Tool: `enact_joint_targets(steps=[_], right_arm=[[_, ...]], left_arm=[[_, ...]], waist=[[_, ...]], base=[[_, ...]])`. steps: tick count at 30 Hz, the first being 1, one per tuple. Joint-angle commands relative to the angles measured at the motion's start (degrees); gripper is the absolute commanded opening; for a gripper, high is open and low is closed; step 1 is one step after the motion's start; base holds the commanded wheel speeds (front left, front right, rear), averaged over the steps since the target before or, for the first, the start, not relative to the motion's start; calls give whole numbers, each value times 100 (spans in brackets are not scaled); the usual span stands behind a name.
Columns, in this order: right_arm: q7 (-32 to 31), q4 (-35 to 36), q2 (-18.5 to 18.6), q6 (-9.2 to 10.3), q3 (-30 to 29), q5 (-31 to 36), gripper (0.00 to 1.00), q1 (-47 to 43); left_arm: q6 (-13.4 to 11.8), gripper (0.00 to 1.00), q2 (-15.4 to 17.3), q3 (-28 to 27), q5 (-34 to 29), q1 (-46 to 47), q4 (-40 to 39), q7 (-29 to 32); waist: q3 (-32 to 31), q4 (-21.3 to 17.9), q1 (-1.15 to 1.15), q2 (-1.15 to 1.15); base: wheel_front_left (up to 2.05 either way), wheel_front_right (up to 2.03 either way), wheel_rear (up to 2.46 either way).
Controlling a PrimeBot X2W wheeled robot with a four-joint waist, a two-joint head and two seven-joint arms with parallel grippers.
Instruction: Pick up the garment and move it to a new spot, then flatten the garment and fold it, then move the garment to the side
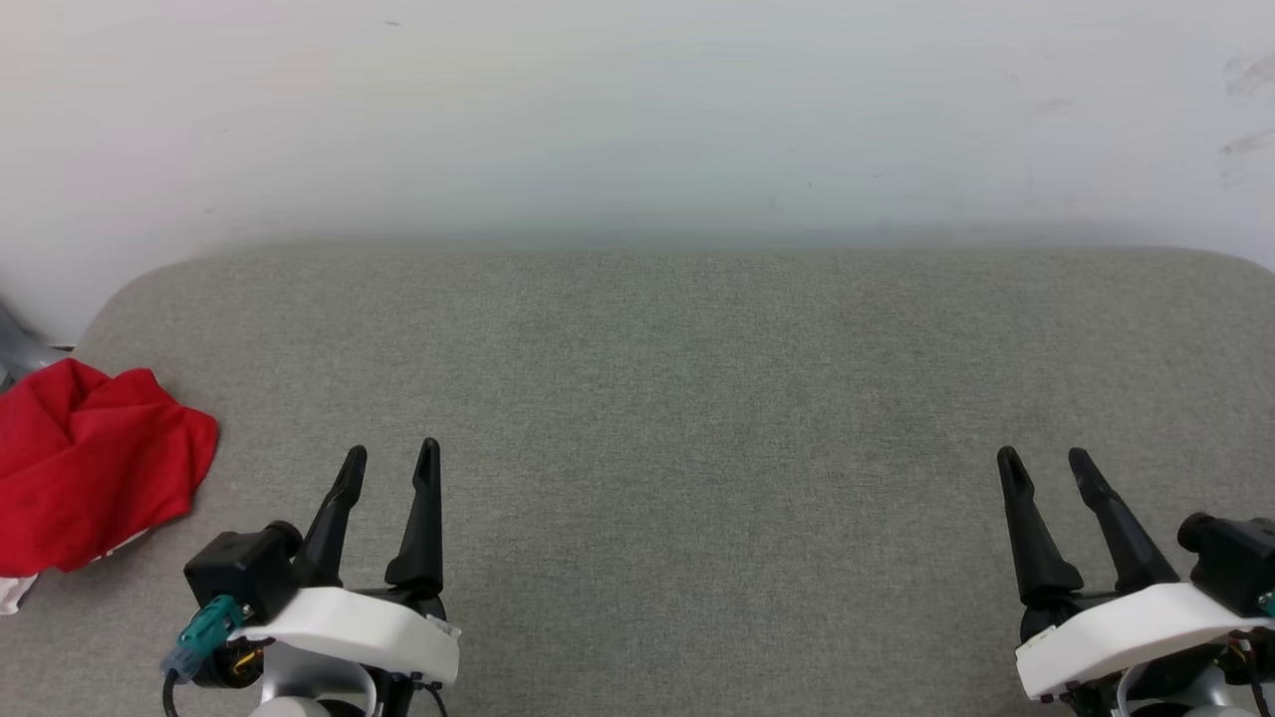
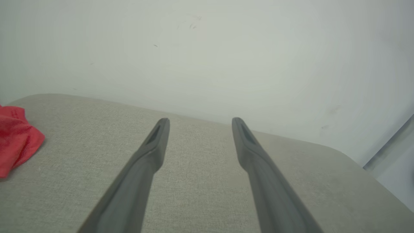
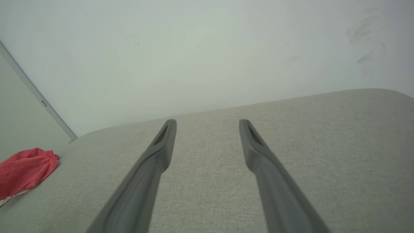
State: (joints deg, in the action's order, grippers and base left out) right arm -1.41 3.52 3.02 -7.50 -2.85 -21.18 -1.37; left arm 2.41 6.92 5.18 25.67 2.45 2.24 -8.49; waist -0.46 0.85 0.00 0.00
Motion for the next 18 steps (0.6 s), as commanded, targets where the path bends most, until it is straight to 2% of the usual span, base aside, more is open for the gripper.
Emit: enact_joint_targets(steps=[1,12,18], right_arm=[[-6,103,-13,1,6,190,100,11],[-89,225,-20,1,-162,731,100,-76],[-127,310,-20,1,-227,938,100,-138]], left_arm=[[-52,100,67,31,-153,-46,-41,-56],[-200,100,140,179,-665,-48,179,-211],[-202,100,145,216,-871,-16,261,-295]], waist=[[-3,0,0,0],[-1,34,0,0],[2,54,0,0]], base=[[0,0,0],[0,0,0],[0,0,0]])
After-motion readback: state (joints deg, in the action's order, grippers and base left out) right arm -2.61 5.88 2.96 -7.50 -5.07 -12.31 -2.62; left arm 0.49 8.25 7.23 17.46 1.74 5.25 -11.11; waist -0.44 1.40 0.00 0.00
